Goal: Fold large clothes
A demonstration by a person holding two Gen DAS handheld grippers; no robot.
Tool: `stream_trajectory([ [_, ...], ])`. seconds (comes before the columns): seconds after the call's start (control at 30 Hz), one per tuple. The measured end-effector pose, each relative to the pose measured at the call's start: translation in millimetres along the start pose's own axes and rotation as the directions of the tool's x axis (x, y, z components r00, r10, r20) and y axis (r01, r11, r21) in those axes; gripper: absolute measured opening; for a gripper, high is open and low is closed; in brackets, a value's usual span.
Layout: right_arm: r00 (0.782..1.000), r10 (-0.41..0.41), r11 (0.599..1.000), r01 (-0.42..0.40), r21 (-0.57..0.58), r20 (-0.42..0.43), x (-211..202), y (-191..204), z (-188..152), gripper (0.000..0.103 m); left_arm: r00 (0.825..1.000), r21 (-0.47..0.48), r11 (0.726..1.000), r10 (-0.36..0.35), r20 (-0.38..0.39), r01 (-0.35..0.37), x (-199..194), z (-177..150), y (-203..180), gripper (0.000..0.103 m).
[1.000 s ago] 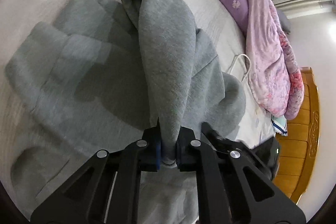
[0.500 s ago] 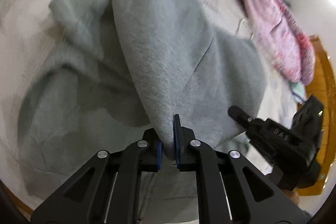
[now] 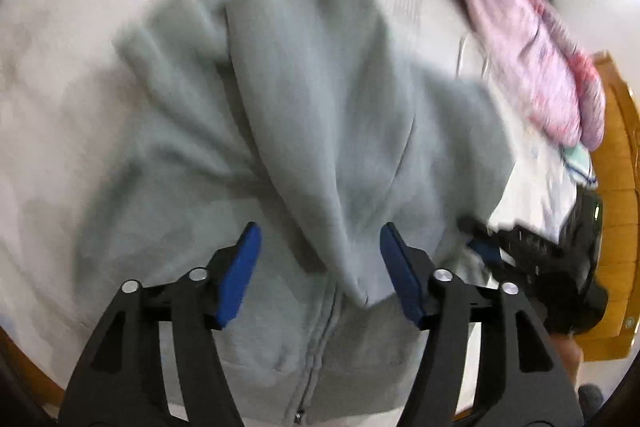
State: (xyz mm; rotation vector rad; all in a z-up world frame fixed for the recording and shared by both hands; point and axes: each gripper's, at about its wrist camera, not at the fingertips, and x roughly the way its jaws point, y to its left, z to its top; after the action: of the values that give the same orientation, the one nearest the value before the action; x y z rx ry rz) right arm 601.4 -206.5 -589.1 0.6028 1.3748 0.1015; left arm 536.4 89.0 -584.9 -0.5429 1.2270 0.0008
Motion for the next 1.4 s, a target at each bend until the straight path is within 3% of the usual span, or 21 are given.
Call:
stream_trajectory([
  [0.07,0.998,-0.032,0.999,0.032,-0.005,0.054,-21,4,9,0.030,0.998,-0.029,1.000,-0.003,0.067,0.005,-17,21,1,0.068],
  [0.2,0.990,0.013,1.000,-0.015,0.017,0.138,-37,16,42,0.038,0.991,-0.054,0.999,0.005,0.131,0.002,-16,68,-3,0.072],
  [0.23,0.988,0.024,1.000,-0.027,0.013,0.155,-37,21,55,0.049,0.990,-0.056,0.998,0.010,0.144,-0.002,-13,81,-4,0.072],
  [0.37,0.980,0.037,0.999,-0.031,-0.035,0.197,-25,48,98,0.050,0.989,-0.071,0.997,0.043,0.143,-0.033,10,133,-10,0.075],
  [0.53,0.991,0.037,0.999,-0.035,-0.017,0.129,17,57,139,0.050,0.988,-0.038,0.997,0.079,0.130,-0.074,45,170,-21,0.078],
  [0.7,0.999,0.037,0.999,-0.038,0.023,0.023,55,48,155,0.049,0.990,-0.048,0.992,0.117,0.082,-0.113,80,190,-20,0.084],
  [0.8,0.998,0.070,0.997,-0.070,0.025,0.003,64,44,154,0.033,0.989,-0.021,0.990,0.139,0.046,-0.138,95,194,-22,0.085],
  [0.83,0.995,0.094,0.995,-0.095,0.024,0.008,62,43,153,0.022,0.989,-0.005,0.990,0.140,0.042,-0.140,98,195,-23,0.083],
  [0.87,0.992,0.127,0.992,-0.127,0.008,0.016,60,43,153,0.008,0.988,0.021,0.989,0.146,0.044,-0.147,99,195,-25,0.065],
  [0.9,0.990,0.140,0.990,-0.140,-0.010,0.025,57,43,152,0.008,0.987,0.047,0.987,0.153,0.045,-0.155,99,195,-26,0.048],
  [0.93,0.988,0.152,0.988,-0.151,-0.021,0.035,52,44,151,0.007,0.989,0.066,0.987,0.145,0.028,-0.146,98,195,-26,0.019],
  [1.13,0.971,0.213,0.975,-0.204,-0.084,0.110,6,45,126,0.005,0.994,0.063,0.997,0.029,0.105,-0.036,37,165,-20,0.018],
  [1.4,0.961,0.202,0.972,-0.173,-0.159,0.189,-59,38,39,0.005,0.985,0.069,0.996,-0.062,0.158,0.051,-37,82,-4,0.018],
])
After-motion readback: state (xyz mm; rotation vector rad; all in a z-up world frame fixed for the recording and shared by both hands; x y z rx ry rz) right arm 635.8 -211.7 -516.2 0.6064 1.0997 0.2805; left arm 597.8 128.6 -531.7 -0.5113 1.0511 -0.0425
